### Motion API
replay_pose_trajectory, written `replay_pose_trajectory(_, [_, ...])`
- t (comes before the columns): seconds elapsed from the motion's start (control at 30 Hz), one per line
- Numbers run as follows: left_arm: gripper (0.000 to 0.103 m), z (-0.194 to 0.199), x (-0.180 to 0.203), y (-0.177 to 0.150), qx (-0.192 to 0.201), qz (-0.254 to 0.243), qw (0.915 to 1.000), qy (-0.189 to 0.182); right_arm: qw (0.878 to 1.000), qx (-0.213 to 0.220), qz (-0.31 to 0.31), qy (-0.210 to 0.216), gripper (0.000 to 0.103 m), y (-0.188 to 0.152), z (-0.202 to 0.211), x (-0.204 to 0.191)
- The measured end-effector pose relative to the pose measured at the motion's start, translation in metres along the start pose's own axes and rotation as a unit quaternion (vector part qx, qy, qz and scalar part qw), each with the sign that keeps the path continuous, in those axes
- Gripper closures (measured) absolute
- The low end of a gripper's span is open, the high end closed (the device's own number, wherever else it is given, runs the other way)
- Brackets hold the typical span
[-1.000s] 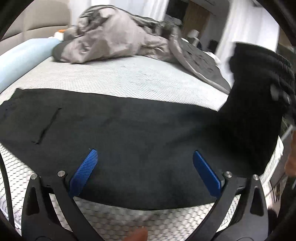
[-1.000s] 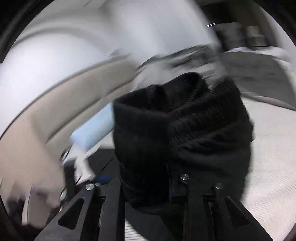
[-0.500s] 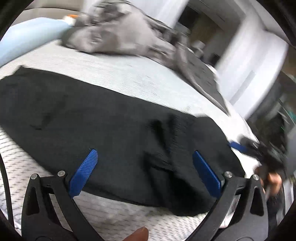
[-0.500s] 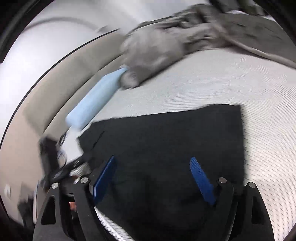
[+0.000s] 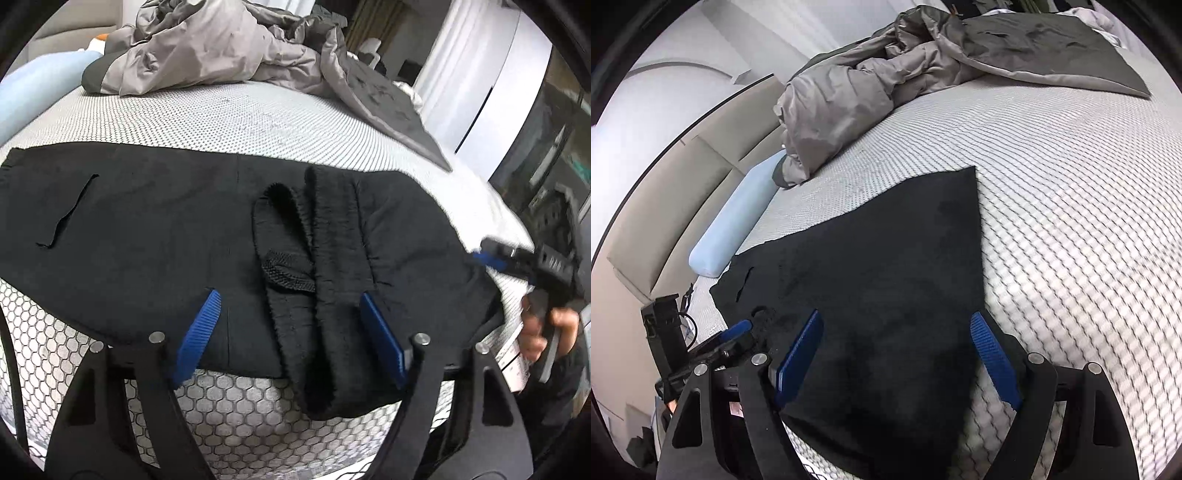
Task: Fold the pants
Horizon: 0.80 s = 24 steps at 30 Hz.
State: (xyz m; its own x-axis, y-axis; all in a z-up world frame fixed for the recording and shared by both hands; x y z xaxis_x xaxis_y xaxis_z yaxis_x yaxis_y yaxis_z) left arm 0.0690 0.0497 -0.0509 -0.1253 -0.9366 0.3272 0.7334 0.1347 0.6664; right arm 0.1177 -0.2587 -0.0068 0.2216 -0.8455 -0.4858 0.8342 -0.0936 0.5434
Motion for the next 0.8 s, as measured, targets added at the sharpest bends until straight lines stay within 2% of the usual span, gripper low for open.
replay_pose_trajectory(0.1, [0.028,0.006,0.006,0.003,0.007,-0.002,0.9989,-0.047,1.000,-0.010,-0.014,-0.002,0.018,-0.012,0.009,0.012])
replay_pose_trajectory(0.13, [0.028,0.007,0.008,0.005,0.008,-0.003,0.9986,-0.052,1.000,-0.013,-0.018,-0.003,0.018,-0.016,0.010,0.015])
replay_pose_trajectory(0.27, [0.027,-0.001,0.006,0.024,0.004,0.024,0.9989,-0.040,1.000,-0.014,-0.018,-0.002,0.018,-0.016,0.008,0.013])
replay_pose_trajectory(0.33, [0.027,-0.014,0.001,0.042,-0.012,0.050,0.9979,-0.039,1.000,-0.016,-0.015,0.002,0.018,-0.015,0.006,0.010])
replay_pose_trajectory(0.47, [0.027,-0.053,-0.002,0.076,-0.063,0.092,0.9909,-0.075,1.000,-0.017,-0.007,0.000,0.018,-0.015,0.005,0.004])
replay_pose_trajectory(0.5, [0.029,-0.066,-0.001,0.083,-0.082,0.095,0.9887,-0.081,1.000,-0.018,-0.008,0.002,0.018,-0.015,0.005,0.005])
replay_pose_trajectory(0.53, [0.036,-0.074,-0.002,0.088,-0.091,0.098,0.9873,-0.085,1.000,-0.018,-0.009,0.003,0.018,-0.015,0.006,0.005])
replay_pose_trajectory(0.6, [0.045,-0.092,-0.005,0.095,-0.136,0.108,0.9806,-0.091,1.000,-0.016,-0.012,0.004,0.018,-0.015,0.008,0.007])
replay_pose_trajectory(0.67, [0.046,-0.101,-0.004,0.101,-0.156,0.103,0.9746,-0.123,1.000,-0.016,-0.012,0.005,0.018,-0.015,0.011,0.010])
replay_pose_trajectory(0.73, [0.048,-0.108,-0.002,0.106,-0.168,0.080,0.9743,-0.127,1.000,-0.016,-0.011,0.006,0.018,-0.016,0.014,0.011])
replay_pose_trajectory(0.8, [0.059,-0.113,-0.004,0.112,-0.163,0.065,0.9781,-0.112,1.000,-0.016,-0.010,0.007,0.018,-0.016,0.016,0.012])
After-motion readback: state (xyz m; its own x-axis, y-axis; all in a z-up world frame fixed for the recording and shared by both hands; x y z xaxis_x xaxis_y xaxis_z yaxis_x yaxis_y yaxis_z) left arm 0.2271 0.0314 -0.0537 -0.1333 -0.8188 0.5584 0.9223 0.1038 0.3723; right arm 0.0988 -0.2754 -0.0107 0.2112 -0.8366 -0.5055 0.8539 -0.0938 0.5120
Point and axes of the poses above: each gripper's, at about its wrist camera, not at the fingertips, and z roughly against the way its jaws point, x to its right, y to its top, the point moved 2 cm from there along -z, roughly the way its jaws point, and after that the axes turned 1 degree about x, right-handed, at the moved point
